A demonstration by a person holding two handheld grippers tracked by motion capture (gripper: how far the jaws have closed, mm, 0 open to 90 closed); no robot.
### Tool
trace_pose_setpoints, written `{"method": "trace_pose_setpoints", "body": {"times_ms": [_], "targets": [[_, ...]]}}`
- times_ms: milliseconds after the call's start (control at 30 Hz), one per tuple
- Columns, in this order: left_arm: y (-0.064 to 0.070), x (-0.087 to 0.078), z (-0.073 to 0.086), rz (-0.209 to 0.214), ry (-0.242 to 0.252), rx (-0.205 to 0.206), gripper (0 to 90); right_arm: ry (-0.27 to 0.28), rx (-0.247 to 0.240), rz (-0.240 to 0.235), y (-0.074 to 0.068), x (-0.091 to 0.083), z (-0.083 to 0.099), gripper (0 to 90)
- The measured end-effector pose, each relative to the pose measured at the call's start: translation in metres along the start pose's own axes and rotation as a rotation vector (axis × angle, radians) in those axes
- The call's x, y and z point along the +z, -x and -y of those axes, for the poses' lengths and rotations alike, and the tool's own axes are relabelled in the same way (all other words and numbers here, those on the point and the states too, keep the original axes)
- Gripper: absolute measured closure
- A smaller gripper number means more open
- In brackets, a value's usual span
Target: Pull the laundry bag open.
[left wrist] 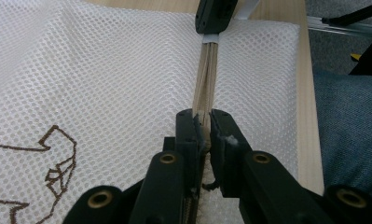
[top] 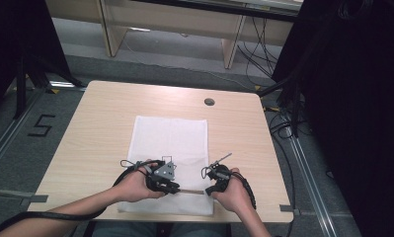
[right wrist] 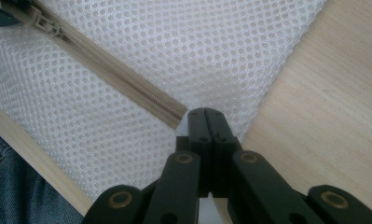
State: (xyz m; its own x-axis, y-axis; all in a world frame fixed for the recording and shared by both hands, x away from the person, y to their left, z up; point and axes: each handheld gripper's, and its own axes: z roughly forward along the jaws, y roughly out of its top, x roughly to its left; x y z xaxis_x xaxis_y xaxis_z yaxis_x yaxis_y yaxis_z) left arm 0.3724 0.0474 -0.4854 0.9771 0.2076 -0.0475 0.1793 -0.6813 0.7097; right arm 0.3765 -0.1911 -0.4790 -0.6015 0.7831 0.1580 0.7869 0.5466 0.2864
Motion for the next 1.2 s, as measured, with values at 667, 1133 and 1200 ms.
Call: {"method": "trace_pose_setpoints", "body": {"times_ms": [667,1133,1200], "targets": [[-0.002,-0.006,0.006,-0.009,0.004,-0.019,81.8,0.000,0.000,0.001,0.000,0.000,0.000,90.0],[-0.002,-0.010,0.008,-0.005,0.002,-0.013,81.8,0.000,-0.001,0.001,0.000,0.000,0.000,90.0],[-0.001,-0.011,0.008,-0.012,-0.003,-0.009,81.8,0.000,-0.002,0.001,0.000,0.000,0.000,90.0]]}}
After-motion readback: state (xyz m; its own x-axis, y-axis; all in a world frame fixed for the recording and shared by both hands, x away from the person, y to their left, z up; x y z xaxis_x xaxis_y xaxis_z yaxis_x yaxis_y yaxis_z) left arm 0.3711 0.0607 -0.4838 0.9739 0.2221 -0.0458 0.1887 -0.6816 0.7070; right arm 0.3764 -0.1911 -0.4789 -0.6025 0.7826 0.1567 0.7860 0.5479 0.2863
